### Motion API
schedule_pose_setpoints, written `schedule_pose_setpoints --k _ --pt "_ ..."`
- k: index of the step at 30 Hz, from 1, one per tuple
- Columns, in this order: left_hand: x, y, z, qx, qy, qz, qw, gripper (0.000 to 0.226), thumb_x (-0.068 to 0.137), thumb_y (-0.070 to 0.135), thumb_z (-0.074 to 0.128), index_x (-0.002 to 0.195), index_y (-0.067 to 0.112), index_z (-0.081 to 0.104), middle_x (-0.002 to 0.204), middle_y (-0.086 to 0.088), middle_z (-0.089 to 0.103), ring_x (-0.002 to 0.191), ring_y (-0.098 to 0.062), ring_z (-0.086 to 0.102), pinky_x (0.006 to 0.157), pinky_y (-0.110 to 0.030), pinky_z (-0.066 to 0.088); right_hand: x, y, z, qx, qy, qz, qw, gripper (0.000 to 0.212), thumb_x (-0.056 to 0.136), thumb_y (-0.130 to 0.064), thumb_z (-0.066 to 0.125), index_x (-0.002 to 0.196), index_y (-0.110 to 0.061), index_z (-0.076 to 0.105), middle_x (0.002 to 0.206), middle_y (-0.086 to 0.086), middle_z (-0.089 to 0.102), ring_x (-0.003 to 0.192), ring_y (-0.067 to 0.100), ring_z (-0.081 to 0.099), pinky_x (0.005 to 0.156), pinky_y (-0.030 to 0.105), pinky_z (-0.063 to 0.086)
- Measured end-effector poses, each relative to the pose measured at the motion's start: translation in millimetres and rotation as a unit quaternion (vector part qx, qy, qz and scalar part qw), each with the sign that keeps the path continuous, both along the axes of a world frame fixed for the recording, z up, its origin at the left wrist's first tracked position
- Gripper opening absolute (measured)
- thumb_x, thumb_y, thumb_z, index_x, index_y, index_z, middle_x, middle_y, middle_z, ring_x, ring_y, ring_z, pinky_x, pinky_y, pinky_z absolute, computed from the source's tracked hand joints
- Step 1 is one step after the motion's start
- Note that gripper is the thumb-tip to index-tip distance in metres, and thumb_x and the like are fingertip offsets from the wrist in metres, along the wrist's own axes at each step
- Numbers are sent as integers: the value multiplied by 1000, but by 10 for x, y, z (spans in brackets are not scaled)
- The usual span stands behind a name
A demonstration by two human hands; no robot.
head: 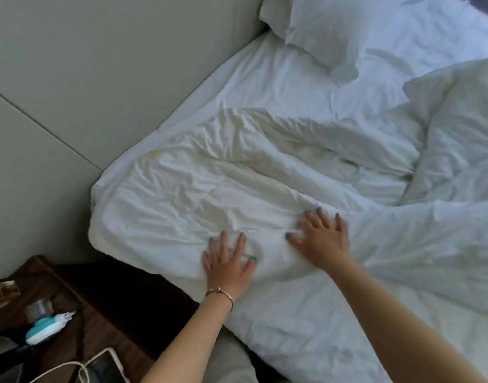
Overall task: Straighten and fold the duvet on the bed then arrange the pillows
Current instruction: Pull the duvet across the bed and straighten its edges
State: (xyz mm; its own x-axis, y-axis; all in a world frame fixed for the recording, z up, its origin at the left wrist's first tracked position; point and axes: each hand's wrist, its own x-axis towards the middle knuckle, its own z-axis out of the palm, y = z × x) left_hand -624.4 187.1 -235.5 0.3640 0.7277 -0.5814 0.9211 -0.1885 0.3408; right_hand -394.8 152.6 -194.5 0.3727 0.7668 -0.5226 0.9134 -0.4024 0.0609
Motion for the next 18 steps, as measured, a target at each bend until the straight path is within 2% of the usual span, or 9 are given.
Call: schedule_pose_setpoints --k 2,4,7,8,10,14,18 --pt "266 -238 108 -19 -32 -53 998 67 87 63 34 148 50 9 161 6 -12 147 -26 -12 117 -48 -3 164 -370 137 2 -30 -10 999 76 82 -80 17 141 -37 38 154 -7 31 147 16 13 114 47 -13" --pt "596 -530 296 -34 -60 -127 990 62 90 54 47 146 47 20 161 6 -9 148 -24 -9 118 -46 -1 405 -852 336 27 -58 -6 998 79 78 -81 22 140 -35 38 153 -5 33 147 19 14 114 47 -12" --pt "1061 -924 542 -30 -68 -208 975 68 89 49 52 148 42 18 161 4 -8 148 -23 -7 118 -45 3 810 -1487 605 30 -66 -36 997 76 85 -71 42 150 -41 16 162 -6 7 150 21 -1 119 47 2" --pt "1224 -1024 621 -13 -70 -226 971 70 89 48 52 149 42 16 161 4 -8 148 -23 -5 118 -44 5 953 -1669 712 22 -61 -59 996 79 86 -69 44 151 -43 6 163 -8 -1 150 21 -3 119 46 8" --pt "1527 -1171 775 22 -77 -256 963 72 88 46 53 149 40 16 161 3 -3 148 -24 0 118 -41 10 1216 -1976 911 11 -50 -118 992 83 87 -67 44 151 -44 -2 162 -8 -6 150 21 -3 118 44 14" --pt "2161 -1485 1123 30 -88 -296 950 70 90 43 51 151 37 17 159 2 12 144 -24 18 115 -37 18 1621 -2627 1204 25 23 -230 973 84 89 -58 54 153 -38 3 163 -7 -2 150 20 6 115 43 23" --pt "2600 -1676 1376 -15 -85 -352 932 65 91 42 52 150 31 25 155 1 26 140 -24 29 112 -37 26 1831 -2921 1281 87 139 -348 923 87 88 -44 64 155 -26 11 163 3 8 147 20 18 114 33 23"
